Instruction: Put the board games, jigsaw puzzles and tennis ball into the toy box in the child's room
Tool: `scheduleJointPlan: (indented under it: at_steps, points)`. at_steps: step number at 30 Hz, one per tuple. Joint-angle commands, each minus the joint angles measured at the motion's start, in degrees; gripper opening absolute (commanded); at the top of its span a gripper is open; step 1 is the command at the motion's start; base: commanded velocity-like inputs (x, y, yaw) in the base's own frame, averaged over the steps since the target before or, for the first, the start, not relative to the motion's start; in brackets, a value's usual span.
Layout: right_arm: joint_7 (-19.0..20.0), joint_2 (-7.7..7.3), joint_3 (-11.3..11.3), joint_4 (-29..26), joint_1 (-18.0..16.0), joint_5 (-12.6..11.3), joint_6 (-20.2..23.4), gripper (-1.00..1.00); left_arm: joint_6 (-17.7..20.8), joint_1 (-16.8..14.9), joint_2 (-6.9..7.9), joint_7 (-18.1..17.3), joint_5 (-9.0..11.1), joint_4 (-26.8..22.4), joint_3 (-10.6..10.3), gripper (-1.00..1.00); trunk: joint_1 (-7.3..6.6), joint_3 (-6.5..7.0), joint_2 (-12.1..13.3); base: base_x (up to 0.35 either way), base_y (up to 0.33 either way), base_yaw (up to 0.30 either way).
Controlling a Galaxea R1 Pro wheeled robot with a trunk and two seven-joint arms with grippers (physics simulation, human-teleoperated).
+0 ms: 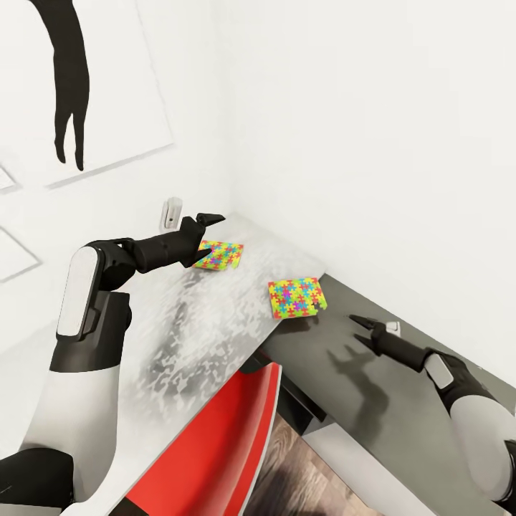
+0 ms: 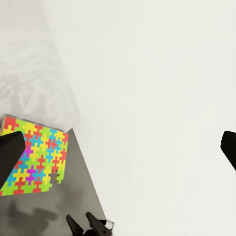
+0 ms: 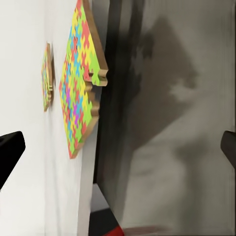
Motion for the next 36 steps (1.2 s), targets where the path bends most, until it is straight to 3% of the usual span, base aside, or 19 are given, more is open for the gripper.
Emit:
scheduleJointPlan:
  at_steps: [1, 11, 28, 36]
  points:
    - [-0.2, -0.2, -0.8, 0.0, -0.1, -0.1, 0.3, 1.0, 0.0, -0.1, -0.03, 0.6, 0.5, 0.0, 0.0, 1.0, 0.03, -0.09, -0.1, 0.0, 0.0, 0.044]
    - [-2.4, -1.36, -5.2, 0.1, -0.1, -0.1, 0.3, 1.0, 0.0, -0.1, -0.01, 0.6, 0.6, 0.0, 0.0, 1.0, 0.03, -0.09, -0.1, 0.0, 0.0, 0.055]
    - [-3.2, -1.64, -6.3, 0.1, -0.1, -0.1, 0.3, 1.0, 0.0, -0.1, -0.01, 0.6, 0.5, 0.0, 0.0, 1.0, 0.03, -0.09, -0.1, 0.0, 0.0, 0.019]
    - [-3.1, -1.88, -6.4, 0.1, -0.1, -0.1, 0.3, 1.0, 0.0, -0.1, -0.01, 0.6, 0.5, 0.0, 0.0, 1.0, 0.03, -0.09, -0.1, 0.0, 0.0, 0.144]
